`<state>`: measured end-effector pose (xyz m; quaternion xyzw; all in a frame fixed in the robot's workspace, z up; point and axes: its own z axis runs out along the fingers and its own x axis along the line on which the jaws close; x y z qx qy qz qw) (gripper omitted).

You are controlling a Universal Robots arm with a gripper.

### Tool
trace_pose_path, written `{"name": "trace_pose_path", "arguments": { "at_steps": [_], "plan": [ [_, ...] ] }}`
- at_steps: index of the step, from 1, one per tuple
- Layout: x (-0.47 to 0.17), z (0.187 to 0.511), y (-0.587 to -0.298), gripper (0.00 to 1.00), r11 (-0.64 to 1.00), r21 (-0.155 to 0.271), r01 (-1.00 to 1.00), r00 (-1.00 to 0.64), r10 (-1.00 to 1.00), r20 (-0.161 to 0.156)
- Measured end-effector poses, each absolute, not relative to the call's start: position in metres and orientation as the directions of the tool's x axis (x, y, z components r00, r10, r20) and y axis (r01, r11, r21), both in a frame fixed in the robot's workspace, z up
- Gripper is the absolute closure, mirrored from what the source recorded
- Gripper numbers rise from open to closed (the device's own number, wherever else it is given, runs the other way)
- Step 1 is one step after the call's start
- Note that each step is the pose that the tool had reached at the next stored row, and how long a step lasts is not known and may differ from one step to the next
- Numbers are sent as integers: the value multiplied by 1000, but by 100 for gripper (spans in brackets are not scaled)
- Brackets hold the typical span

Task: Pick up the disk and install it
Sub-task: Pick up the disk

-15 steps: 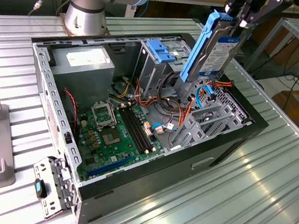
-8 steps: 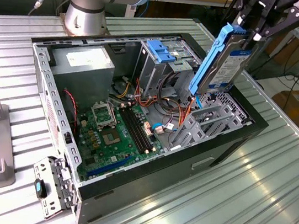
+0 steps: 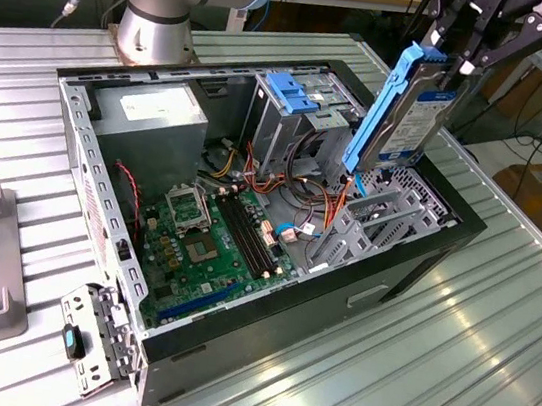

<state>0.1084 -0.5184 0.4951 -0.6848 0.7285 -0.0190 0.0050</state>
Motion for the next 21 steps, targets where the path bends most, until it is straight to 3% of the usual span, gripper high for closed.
{"name": "trace_pose_path", "arguments": {
  "at_steps": [10,21],
  "plan": [
    [108,495,-525,65,61,-35,-998,-62,-998,19],
    [108,493,-556,65,61,-35,-998,-62,-998,18]
  ]
}}
